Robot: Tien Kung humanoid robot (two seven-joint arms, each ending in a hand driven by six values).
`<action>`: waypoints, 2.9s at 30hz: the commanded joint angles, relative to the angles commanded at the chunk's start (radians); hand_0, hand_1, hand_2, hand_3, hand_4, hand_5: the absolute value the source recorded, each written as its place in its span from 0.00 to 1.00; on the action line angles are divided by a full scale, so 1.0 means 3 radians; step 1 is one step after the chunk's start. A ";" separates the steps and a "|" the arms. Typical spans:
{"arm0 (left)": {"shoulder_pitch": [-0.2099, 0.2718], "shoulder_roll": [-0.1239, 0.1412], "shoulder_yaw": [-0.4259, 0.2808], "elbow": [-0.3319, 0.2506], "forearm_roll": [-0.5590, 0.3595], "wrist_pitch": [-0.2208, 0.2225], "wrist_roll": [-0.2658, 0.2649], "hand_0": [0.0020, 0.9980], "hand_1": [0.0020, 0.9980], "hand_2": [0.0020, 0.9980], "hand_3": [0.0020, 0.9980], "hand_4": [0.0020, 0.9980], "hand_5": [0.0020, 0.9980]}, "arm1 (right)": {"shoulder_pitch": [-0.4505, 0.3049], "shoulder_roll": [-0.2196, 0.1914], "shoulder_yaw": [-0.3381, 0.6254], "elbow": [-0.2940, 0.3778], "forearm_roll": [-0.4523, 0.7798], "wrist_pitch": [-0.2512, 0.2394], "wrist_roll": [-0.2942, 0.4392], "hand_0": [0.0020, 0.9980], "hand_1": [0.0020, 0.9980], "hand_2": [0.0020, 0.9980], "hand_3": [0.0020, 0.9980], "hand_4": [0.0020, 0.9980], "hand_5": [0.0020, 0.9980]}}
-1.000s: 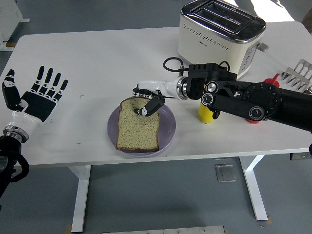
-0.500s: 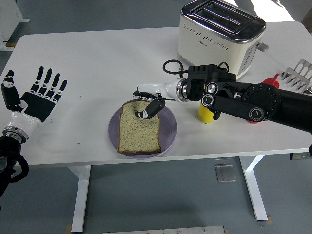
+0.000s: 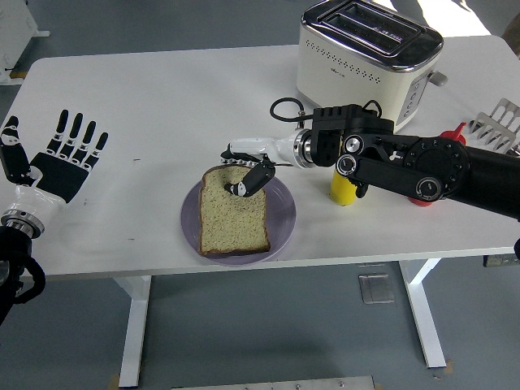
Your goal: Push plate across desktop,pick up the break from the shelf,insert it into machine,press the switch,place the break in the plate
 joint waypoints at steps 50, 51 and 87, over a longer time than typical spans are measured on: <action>0.0016 0.0004 -0.0156 -0.0016 0.0047 0.0013 0.0000 0.81 0.74 0.70 0.70 0.80 1.00 | 0.0016 -0.0239 0.0498 0.0145 -0.0414 0.0220 0.0006 0.65 0.71 0.71 0.67 0.63 0.24; 0.0020 0.0003 -0.0158 -0.0022 0.0046 0.0013 0.0000 0.81 0.74 0.70 0.70 0.80 1.00 | 0.0003 -0.0265 0.0560 0.0176 -0.0440 0.0241 -0.0003 0.65 0.71 0.71 0.67 0.63 0.24; 0.0075 -0.0037 -0.0148 -0.0672 -0.0192 0.0100 0.0014 0.81 0.74 0.70 0.70 0.80 1.00 | -0.1849 -0.1118 0.3398 0.1652 0.0985 -0.0718 0.0252 0.68 0.67 0.65 0.61 0.63 0.23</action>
